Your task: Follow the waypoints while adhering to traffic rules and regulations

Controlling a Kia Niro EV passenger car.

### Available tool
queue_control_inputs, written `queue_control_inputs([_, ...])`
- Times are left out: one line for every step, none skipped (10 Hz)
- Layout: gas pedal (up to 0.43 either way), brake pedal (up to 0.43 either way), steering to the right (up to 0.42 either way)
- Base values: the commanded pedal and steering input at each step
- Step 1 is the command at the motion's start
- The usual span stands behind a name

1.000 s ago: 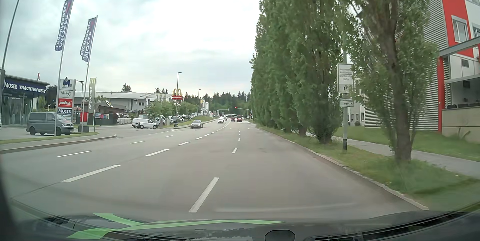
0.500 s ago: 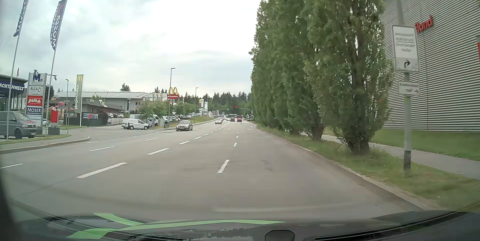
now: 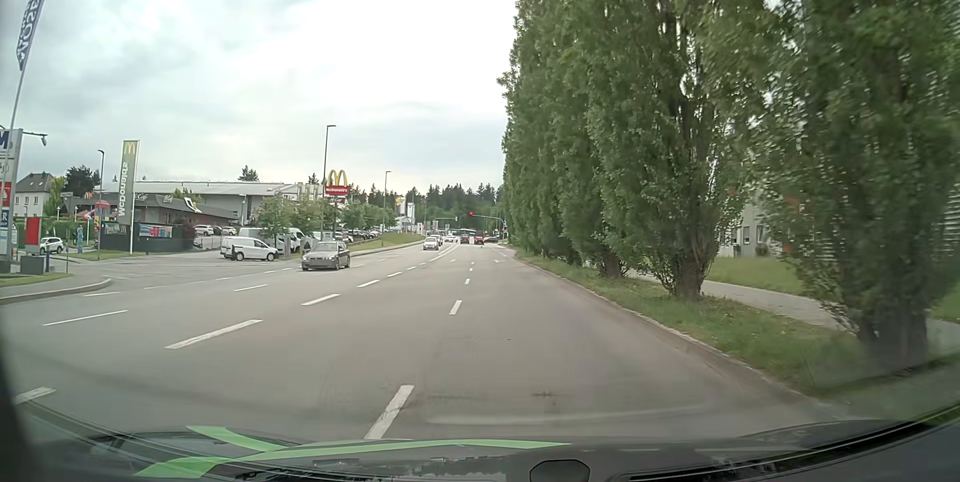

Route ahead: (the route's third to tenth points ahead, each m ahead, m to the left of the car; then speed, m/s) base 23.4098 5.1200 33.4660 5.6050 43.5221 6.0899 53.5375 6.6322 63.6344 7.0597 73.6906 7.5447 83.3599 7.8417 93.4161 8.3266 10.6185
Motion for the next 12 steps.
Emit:
queue_control_inputs([0.079,0.0,-0.001])
queue_control_inputs([0.079,0.0,-0.002])
queue_control_inputs([0.067,0.0,-0.002])
queue_control_inputs([0.067,0.0,-0.002])
queue_control_inputs([0.067,0.0,-0.003])
queue_control_inputs([0.067,0.0,-0.002])
queue_control_inputs([0.067,0.0,-0.003])
queue_control_inputs([0.067,0.0,-0.003])
queue_control_inputs([0.067,0.0,-0.003])
queue_control_inputs([0.067,0.0,-0.002])
queue_control_inputs([0.059,0.0,-0.003])
queue_control_inputs([0.059,0.0,-0.003])
